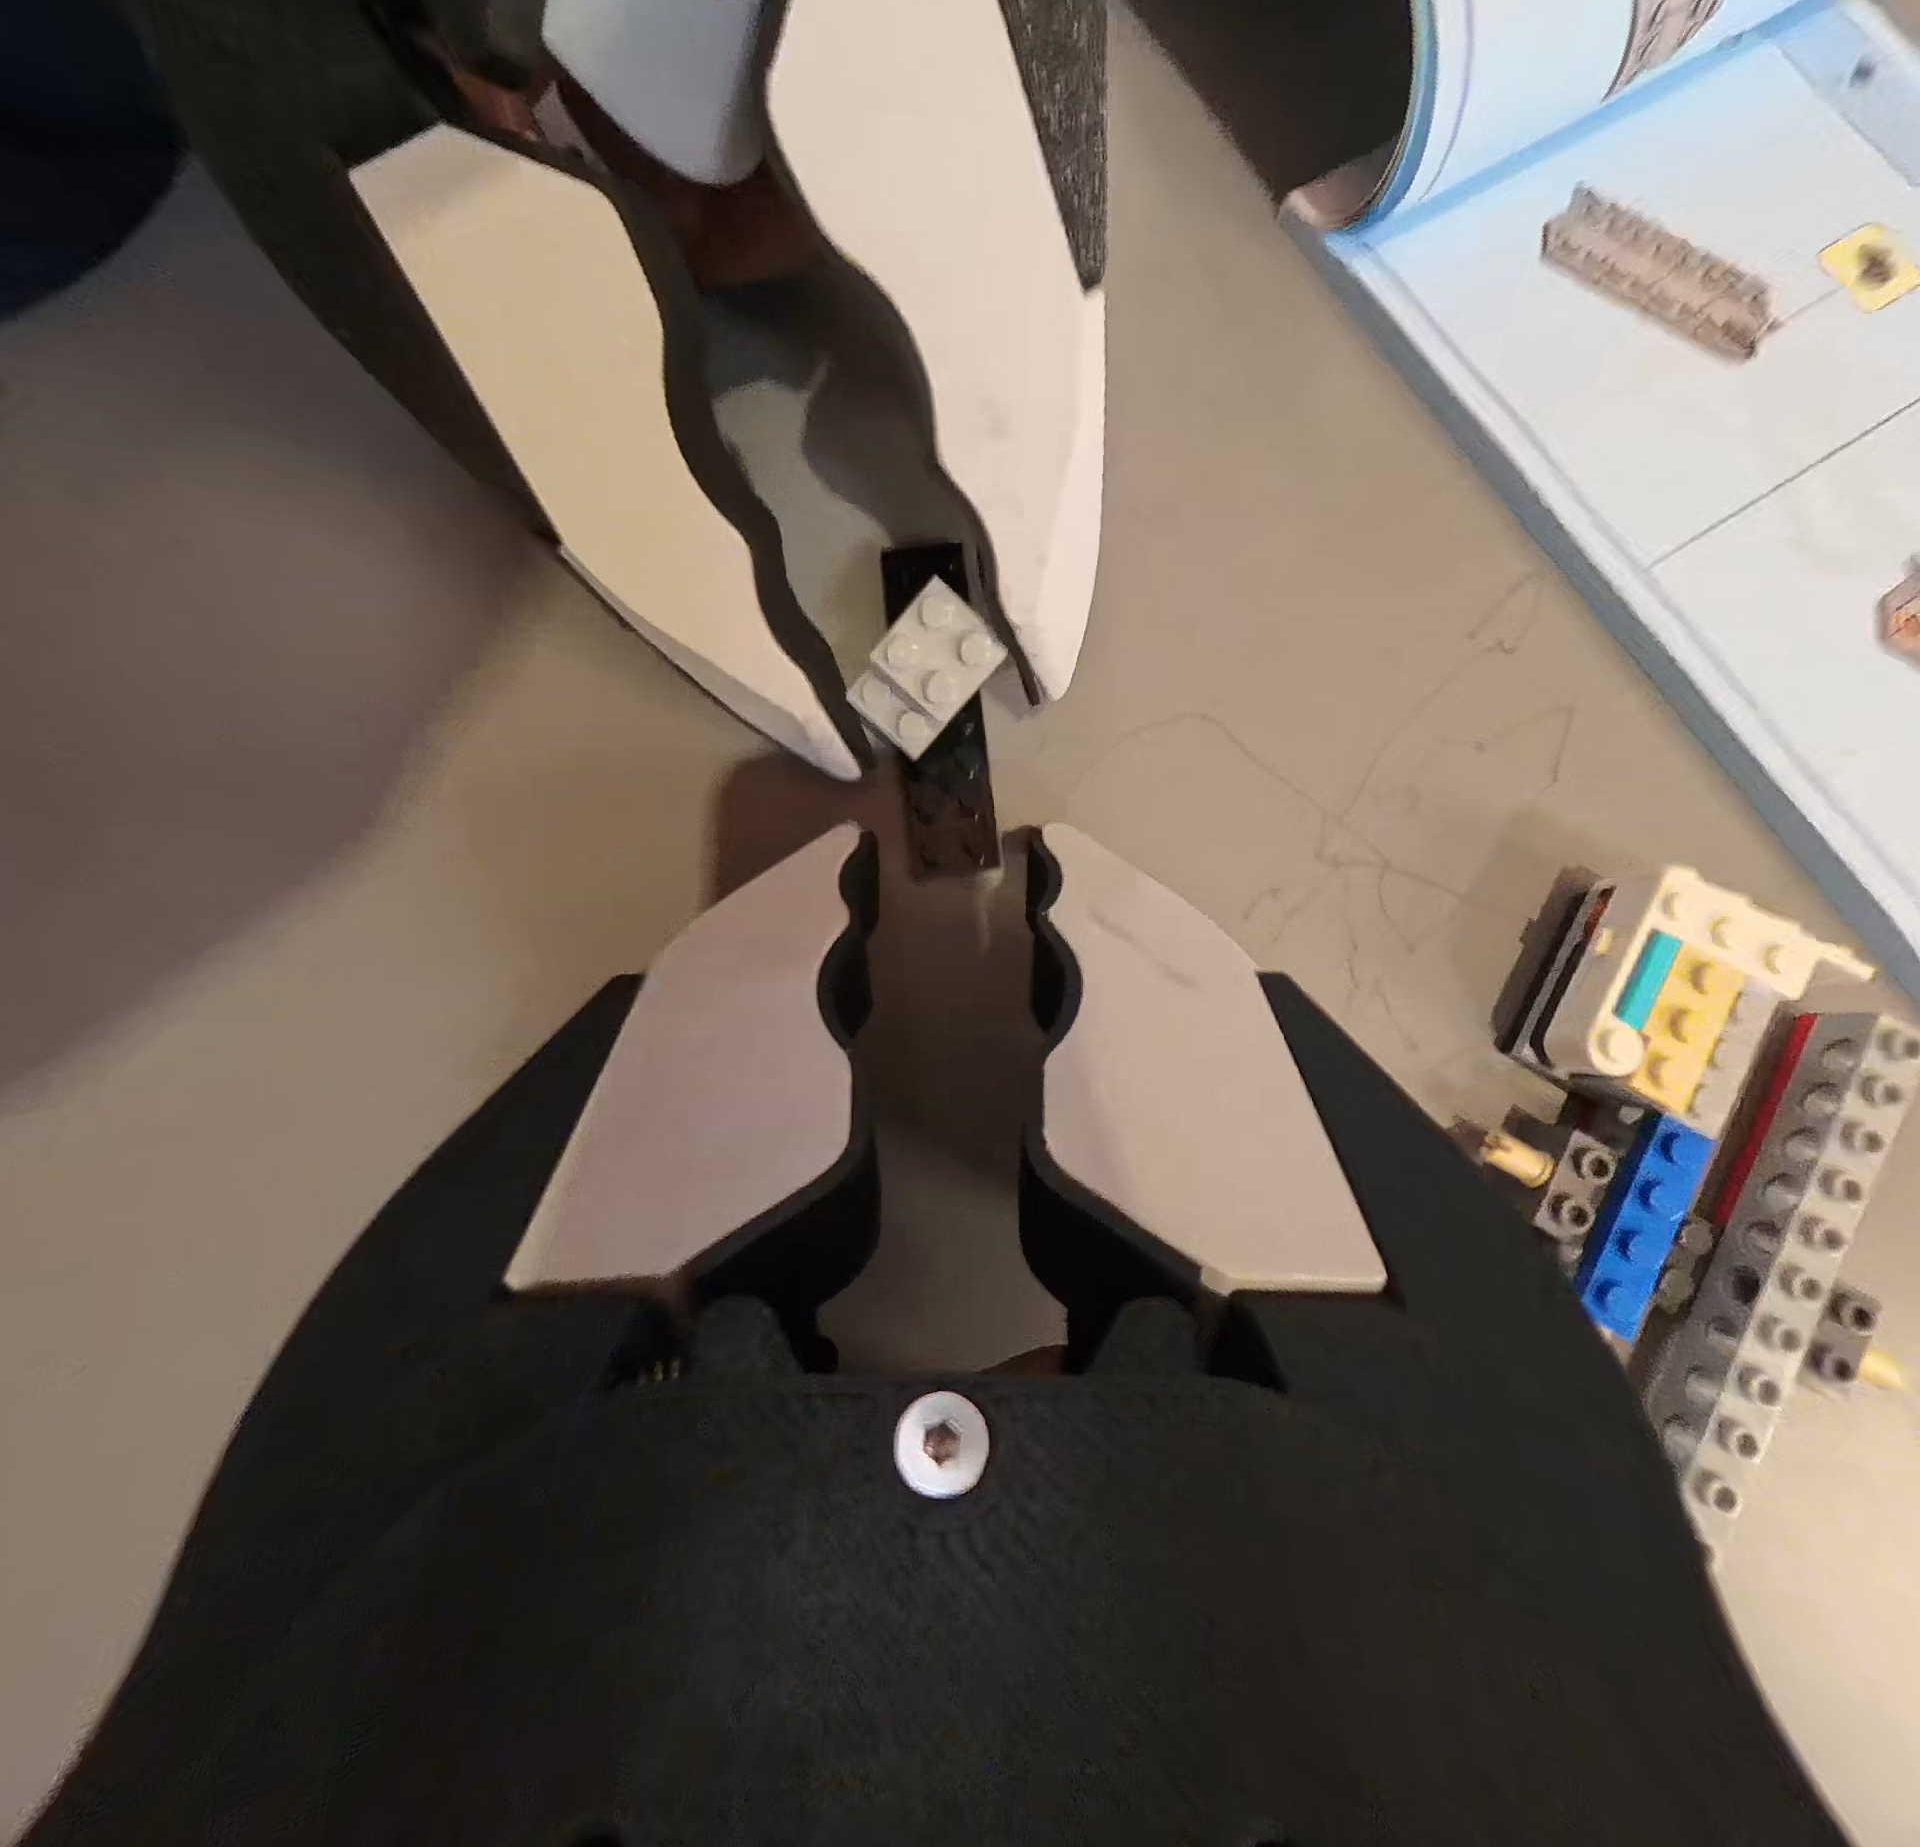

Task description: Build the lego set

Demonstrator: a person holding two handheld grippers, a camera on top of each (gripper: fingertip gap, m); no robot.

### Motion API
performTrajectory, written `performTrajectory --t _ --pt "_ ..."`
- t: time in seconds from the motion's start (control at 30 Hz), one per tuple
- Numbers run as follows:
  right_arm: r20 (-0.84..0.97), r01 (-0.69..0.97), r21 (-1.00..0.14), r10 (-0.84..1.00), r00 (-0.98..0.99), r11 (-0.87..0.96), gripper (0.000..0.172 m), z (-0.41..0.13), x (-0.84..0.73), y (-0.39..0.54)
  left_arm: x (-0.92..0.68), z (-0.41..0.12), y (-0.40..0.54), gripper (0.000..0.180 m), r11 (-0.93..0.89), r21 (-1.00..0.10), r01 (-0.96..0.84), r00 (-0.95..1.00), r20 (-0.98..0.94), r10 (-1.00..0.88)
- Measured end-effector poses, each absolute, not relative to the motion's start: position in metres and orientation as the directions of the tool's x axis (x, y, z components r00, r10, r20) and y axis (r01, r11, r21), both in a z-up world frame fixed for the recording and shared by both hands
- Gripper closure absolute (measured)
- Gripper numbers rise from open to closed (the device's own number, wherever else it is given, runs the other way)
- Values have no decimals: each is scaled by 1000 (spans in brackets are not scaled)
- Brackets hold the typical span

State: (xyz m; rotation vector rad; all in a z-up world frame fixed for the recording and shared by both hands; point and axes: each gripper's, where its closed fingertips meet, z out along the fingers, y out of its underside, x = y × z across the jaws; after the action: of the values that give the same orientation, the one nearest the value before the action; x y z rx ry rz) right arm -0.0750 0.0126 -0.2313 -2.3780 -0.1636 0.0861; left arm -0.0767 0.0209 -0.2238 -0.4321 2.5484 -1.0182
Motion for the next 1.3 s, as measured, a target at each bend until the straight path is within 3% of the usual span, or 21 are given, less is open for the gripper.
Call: performTrajectory --t 0.13,0.53,1.0,1.3 --pt "2 119 -688 161 987 -716 155 -231 -77 16 -79 -226 22 149 694 -701 -162 -893 -194 -405" --pt "56 248 -724 303 951 -643 157 -219 -83 18 -87 -227 24 149 695 -699 -166 -909 -164 -382" --pt "-34 164 -810 324 946 -563 157 -196 -86 17 -82 -206 16 150 631 -772 -70 -895 -231 -381" --pt "-56 152 -807 329 943 -571 158 -201 -88 16 -84 -213 14 151 654 -752 -85 -904 -217 -367"
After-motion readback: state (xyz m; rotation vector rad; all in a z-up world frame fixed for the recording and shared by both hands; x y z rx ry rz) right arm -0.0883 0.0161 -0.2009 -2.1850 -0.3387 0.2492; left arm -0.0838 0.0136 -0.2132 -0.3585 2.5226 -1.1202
